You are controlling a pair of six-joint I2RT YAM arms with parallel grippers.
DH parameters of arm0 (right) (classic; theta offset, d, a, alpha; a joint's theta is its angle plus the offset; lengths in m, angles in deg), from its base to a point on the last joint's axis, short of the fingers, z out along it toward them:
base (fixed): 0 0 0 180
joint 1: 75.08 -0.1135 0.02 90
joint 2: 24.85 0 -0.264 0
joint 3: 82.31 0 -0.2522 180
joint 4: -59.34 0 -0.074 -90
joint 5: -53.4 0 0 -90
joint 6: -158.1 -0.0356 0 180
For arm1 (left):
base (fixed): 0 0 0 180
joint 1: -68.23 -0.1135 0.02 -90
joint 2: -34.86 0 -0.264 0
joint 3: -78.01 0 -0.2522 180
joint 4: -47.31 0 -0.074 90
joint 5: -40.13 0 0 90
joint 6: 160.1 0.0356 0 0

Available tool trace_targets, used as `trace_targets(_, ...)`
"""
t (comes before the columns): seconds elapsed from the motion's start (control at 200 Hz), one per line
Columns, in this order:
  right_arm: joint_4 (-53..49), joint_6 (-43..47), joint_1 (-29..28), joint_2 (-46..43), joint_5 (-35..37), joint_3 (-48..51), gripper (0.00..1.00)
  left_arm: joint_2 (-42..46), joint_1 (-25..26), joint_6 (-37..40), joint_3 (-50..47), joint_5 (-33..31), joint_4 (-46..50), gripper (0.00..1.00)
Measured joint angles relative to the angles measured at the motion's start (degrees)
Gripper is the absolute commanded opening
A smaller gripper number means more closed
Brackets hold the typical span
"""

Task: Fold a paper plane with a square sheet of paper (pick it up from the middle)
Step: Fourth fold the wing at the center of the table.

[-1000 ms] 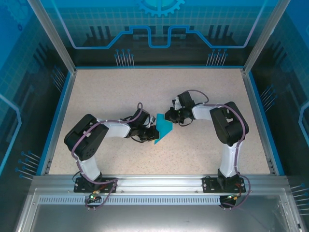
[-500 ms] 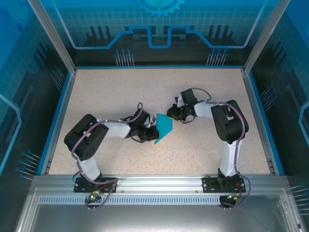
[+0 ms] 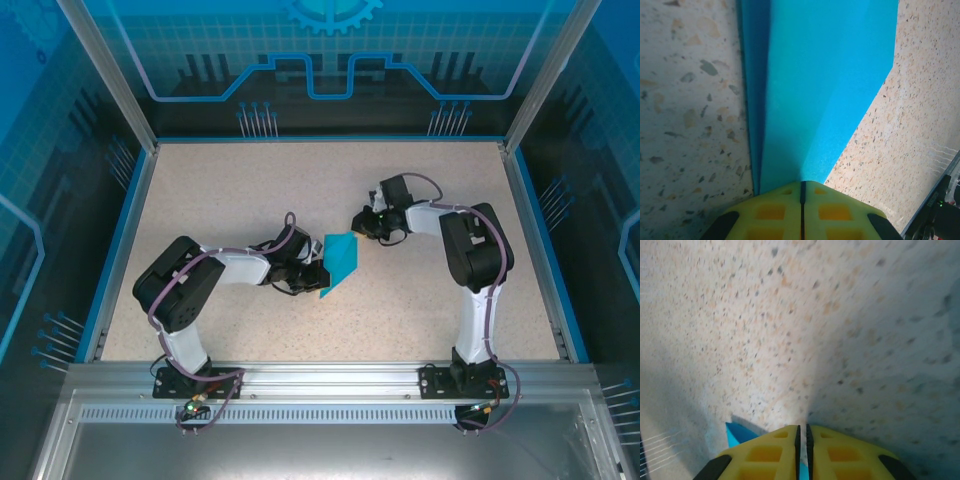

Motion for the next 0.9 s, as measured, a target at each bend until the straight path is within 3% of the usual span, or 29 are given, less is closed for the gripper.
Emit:
trace_targets(0.225, -1.7, 1.8, 0.9, -0.7, 1.5, -0.5, 0.18, 0.0, 0.2, 0.0, 0.1, 0.0, 0.2, 0.10)
trace_targets(0.355, -2.9, 2.5, 0.8, -5.3, 1.7, 1.4, 0.23, 0.1, 0.3, 0.0, 0.6, -0.3, 0.9, 0.14)
trace_targets(0.64, -3.5, 1.8, -0.6, -20.1, 2.1, 12.2, 0.33, 3.7, 0.4, 1.0, 3.6, -3.0, 9.0, 0.24)
trace_targets(0.895, -2.8, -2.1, -4.5, -22.6, 2.3, 20.7, 0.41, 6.2, 0.4, 4.2, 9.3, -6.7, 13.8, 0.25)
